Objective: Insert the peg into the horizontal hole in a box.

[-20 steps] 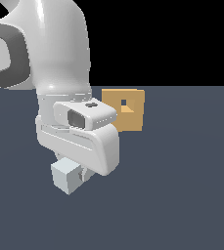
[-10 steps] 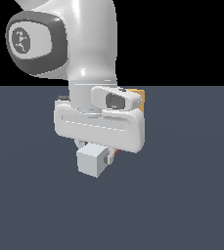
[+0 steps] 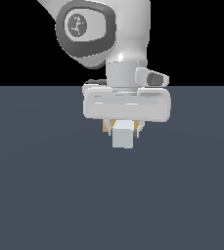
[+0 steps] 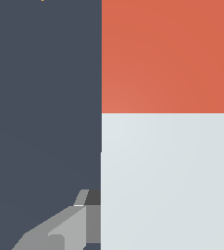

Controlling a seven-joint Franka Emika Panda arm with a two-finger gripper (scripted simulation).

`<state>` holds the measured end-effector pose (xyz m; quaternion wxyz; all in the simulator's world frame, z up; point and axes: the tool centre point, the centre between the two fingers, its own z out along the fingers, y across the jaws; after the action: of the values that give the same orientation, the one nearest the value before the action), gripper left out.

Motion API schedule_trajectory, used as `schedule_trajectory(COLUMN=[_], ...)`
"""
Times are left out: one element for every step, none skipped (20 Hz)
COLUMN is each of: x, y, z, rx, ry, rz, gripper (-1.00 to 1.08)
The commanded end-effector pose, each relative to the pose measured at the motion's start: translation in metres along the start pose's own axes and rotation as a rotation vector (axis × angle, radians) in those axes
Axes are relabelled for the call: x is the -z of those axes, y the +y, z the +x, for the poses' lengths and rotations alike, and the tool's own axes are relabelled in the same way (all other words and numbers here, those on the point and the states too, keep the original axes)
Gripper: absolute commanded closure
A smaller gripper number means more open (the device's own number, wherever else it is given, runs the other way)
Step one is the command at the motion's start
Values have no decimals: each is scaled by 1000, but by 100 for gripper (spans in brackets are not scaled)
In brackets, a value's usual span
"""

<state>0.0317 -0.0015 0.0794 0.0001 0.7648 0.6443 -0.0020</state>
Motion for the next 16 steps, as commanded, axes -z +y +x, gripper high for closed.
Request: schedule_trajectory(x=[10,13,16,18,20,22,24,26,28,29,30,31,32,33,33,34], y=[12,16,19,22,24,26,28,30,31,33,34,35,35,36,36,37], z=[18,25,31,37,42,47,52,57,61,65,68,71,73,75,76,77], rx=[65,88,109,129,148,165,181,196,209,221,231,240,248,254,259,262], ry=[1,1,1,1,2,2,2,2,2,2,2,3,3,3,3,3], rz=[-4,-4,-4,-3,-3,-3,-3,-3,-3,-3,-3,-3,-3,-3,-3,-3], gripper=[108,108,108,108,108,108,108,108,108,108,108,108,108,108,108,108])
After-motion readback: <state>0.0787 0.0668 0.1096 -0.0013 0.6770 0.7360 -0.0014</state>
